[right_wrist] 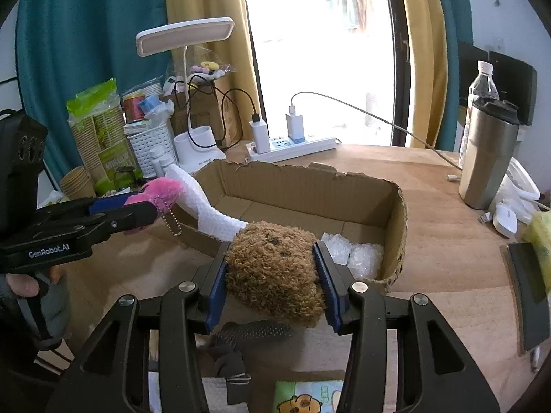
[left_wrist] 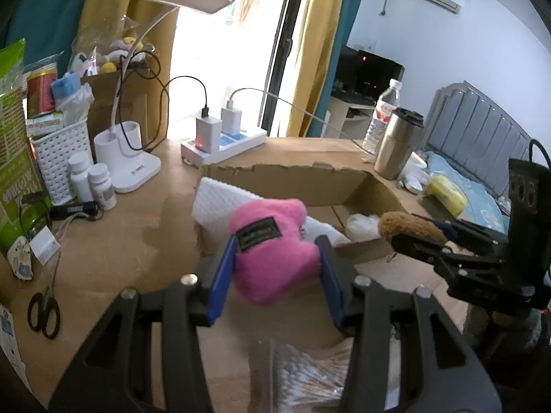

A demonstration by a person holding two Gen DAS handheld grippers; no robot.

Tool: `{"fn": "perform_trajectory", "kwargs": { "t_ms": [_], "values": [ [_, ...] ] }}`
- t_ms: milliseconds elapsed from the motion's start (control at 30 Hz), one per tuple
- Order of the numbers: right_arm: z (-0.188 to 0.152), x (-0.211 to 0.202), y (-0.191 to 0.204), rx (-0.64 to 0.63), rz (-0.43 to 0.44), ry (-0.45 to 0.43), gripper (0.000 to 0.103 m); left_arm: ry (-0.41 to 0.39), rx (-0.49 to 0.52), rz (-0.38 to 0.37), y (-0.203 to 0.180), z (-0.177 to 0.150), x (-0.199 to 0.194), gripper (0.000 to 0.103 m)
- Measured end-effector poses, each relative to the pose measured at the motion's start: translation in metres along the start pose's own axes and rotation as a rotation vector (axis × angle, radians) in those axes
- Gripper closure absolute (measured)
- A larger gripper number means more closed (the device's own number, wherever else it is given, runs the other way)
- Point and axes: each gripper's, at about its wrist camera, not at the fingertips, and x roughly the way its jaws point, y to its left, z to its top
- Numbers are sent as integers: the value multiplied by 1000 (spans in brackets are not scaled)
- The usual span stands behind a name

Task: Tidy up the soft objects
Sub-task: 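Carry the pink plush and brown teddy bear with both grippers into the box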

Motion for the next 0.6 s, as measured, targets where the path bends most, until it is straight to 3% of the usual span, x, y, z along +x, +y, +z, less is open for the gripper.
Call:
{"fn": "perform_trajectory", "kwargs": {
  "t_ms": [600],
  "values": [
    [19, 23, -10, -8, -16, 3, 54, -4, -4, 4, 18, 20, 30, 55]
  ]
}}
